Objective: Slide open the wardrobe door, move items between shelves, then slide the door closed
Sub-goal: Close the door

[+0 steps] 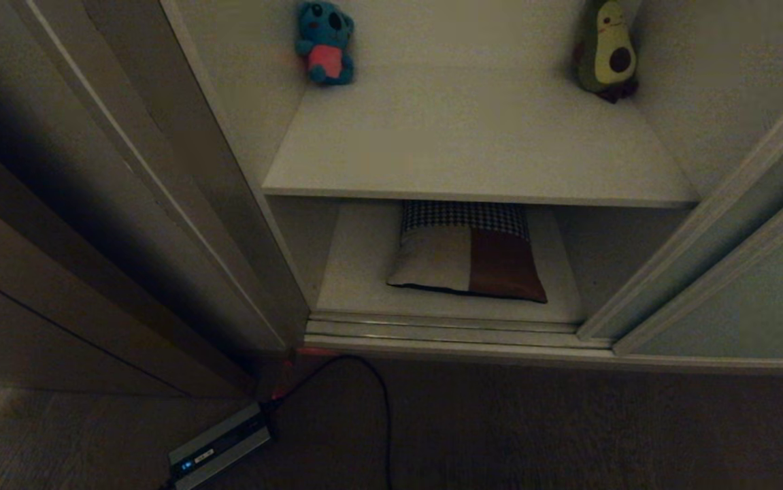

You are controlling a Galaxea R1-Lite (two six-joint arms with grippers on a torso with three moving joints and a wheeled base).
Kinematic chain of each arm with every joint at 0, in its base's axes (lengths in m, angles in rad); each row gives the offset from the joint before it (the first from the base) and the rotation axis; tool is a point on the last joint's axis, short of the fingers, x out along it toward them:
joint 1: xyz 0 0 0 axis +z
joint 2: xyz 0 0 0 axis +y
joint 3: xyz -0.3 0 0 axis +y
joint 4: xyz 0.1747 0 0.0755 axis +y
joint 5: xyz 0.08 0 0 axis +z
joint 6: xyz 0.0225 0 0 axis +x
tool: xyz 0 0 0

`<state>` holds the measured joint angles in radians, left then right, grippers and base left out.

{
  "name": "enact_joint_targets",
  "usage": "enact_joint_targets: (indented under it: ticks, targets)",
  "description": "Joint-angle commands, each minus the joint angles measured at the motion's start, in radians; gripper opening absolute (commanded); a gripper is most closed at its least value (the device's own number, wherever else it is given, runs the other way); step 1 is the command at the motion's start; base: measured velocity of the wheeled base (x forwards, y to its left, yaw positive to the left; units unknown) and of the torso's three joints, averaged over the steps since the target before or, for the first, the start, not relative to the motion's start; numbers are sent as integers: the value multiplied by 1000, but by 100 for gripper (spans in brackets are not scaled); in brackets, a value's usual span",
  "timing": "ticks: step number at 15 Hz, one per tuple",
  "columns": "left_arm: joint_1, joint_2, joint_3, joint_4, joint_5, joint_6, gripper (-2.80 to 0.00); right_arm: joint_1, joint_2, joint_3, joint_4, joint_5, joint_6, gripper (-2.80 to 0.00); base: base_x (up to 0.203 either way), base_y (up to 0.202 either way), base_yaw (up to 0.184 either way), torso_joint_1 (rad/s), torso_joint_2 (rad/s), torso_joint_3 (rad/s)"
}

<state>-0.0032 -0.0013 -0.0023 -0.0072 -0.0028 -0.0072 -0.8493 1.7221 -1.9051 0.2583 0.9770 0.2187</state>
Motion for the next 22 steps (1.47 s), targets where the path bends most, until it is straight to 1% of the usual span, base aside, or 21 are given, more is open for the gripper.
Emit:
enact_joint_targets:
  ticks: [1,4,7,10,13,18,22]
  targets:
    - [0,0,0,0,0,0,-280,13,-14,4,1,8,1,-280,0,0,0,0,0,0]
    - [0,0,1,0,0,0,-280,30,-60,55,3,13,0,-280,0,0,0,0,0,0]
    - [0,0,1,0,0,0,-280,75,-130,117,2,14,1,-280,0,0,0,0,0,0]
    - [0,0,1,0,0,0,-280,123,-164,151,4,14,1,-280,0,0,0,0,0,0]
    - [0,0,-1,0,0,0,-280,207,-217,200,2,14,-1,-280,0,0,0,0,0,0]
    - [0,0,0,0,0,0,-280,391,-349,297,1,9,-1,-280,0,0,0,0,0,0]
    - [0,0,0,0,0,0,-280,500,-530,432,5,8,-4,-280,0,0,0,0,0,0]
